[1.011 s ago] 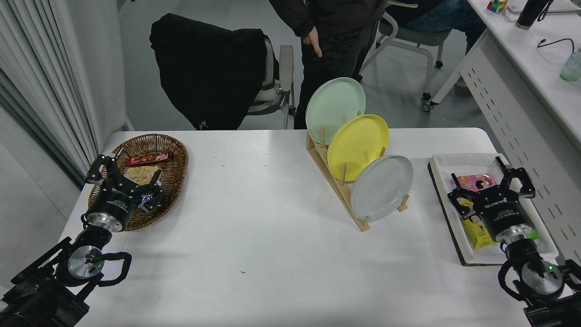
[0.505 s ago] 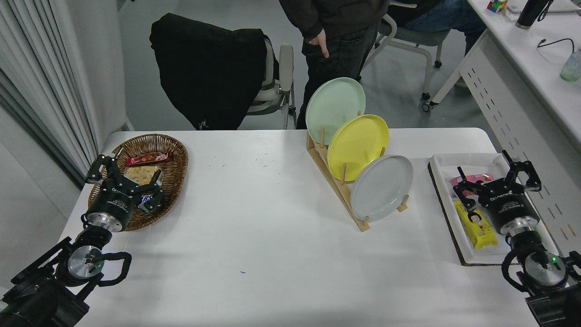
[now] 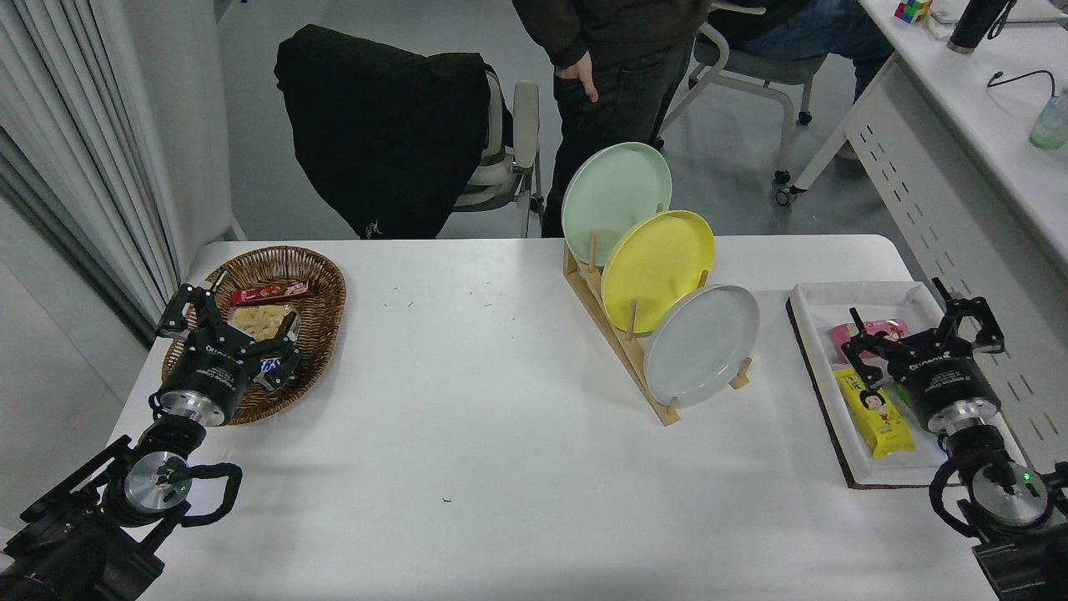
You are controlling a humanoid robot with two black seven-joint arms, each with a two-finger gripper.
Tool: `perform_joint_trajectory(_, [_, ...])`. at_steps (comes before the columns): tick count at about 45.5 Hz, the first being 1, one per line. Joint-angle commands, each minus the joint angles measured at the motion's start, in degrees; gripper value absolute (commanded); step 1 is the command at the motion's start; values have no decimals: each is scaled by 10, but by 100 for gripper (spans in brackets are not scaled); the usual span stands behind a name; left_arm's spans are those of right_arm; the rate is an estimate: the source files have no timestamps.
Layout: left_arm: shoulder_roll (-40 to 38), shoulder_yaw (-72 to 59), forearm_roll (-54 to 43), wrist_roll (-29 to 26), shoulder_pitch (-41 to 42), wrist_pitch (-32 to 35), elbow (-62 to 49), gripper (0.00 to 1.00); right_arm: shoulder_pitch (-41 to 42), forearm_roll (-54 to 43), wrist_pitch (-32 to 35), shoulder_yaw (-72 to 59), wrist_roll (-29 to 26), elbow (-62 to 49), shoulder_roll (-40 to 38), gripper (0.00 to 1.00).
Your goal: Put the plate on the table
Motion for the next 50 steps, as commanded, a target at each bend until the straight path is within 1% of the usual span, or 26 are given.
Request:
perform_joint_trajectory(1, [0,0,0,0,0,-1,1,98,4,1,0,-22,-1,4,-32,100])
perform_joint_trajectory(6, [0,-1,0,0,0,0,1,98,6,4,-9,-73,-1,40,-57,100])
perform_joint_trajectory(15, [0,-1,0,0,0,0,1,98,-5,15,-18,-118,-2,83,-100,100])
perform_joint_trajectory(20, [0,0,0,0,0,0,1,98,-1,52,-34,-196,-2,120,-142,100])
perform_joint_trajectory(25, [0,0,0,0,0,0,1,98,11,101,-35,-270,-3,142,-183,100])
perform_joint_trajectory(40, [0,0,0,0,0,0,1,98,172,90,-20,-527,-2,144,-251,100])
perform_joint_trajectory(44, [0,-1,0,0,0,-1,1,98,188,88,-4,-554,-2,143,-255,100])
perform_joint_trajectory(50, [0,-1,0,0,0,0,0,98,190,86,5,-563,-3,144,-258,100])
